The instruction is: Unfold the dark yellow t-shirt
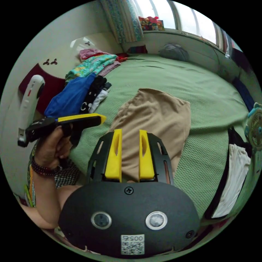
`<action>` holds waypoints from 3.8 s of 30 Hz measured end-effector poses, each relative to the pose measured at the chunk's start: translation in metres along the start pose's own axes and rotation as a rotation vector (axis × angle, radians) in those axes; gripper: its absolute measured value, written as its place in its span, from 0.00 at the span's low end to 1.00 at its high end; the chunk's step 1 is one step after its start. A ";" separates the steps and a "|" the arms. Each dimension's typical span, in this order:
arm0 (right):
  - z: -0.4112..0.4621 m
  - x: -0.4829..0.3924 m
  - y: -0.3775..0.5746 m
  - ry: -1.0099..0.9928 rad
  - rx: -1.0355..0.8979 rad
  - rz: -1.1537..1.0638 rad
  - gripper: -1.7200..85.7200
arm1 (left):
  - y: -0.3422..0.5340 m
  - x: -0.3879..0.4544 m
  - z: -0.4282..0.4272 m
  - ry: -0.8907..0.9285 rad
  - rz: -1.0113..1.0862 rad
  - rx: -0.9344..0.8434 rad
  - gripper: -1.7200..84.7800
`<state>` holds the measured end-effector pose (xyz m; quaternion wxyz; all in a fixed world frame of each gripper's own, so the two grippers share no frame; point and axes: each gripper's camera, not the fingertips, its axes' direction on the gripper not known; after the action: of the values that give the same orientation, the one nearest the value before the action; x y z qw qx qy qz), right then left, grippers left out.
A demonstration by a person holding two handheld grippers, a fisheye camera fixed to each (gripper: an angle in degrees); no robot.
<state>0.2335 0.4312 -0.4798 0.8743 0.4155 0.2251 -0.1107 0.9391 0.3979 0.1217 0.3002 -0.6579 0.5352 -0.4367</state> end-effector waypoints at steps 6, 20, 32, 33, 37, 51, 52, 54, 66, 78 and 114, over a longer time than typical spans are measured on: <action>0.006 -0.049 0.009 -0.150 -0.001 -0.210 0.18 | 0.002 -0.022 -0.002 -0.018 -0.044 0.003 0.01; 0.067 -0.115 0.024 0.021 -0.191 -0.386 0.05 | 0.000 -0.048 0.007 -0.001 -0.054 -0.009 0.01; 0.029 -0.089 0.017 0.119 -0.025 -0.248 0.01 | -0.013 -0.045 0.029 0.013 -0.037 -0.042 0.01; 0.028 -0.085 0.016 0.128 -0.023 -0.237 0.01 | -0.014 -0.044 0.035 0.032 -0.029 -0.081 0.01; 0.017 -0.054 0.010 0.100 -0.009 -0.128 0.01 | -0.019 -0.033 0.052 0.047 -0.007 -0.135 0.01; 0.000 -0.013 -0.018 -0.179 -0.068 -0.156 0.03 | -0.038 0.004 0.106 0.001 0.115 -0.226 0.01; -0.002 -0.009 -0.022 -0.160 -0.047 -0.141 0.05 | -0.039 0.005 0.108 0.013 0.119 -0.219 0.01; -0.001 -0.001 -0.028 -0.164 -0.024 -0.100 0.08 | -0.041 0.007 0.111 0.010 0.125 -0.218 0.01; 0.058 0.004 -0.068 -0.131 -0.211 0.004 0.13 | -0.039 0.030 0.132 0.005 0.253 -0.249 0.01; 0.065 0.007 -0.075 0.065 -0.254 -0.002 0.03 | -0.045 0.027 0.135 0.107 0.251 -0.223 0.01; -0.136 0.276 0.072 0.627 0.106 0.824 0.08 | -0.065 0.034 0.165 -0.033 0.007 -0.167 0.15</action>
<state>0.4611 0.5803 -0.6400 0.7135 0.5265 0.2881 0.3615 1.1173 0.3695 0.1138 0.2547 -0.6858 0.5669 -0.3787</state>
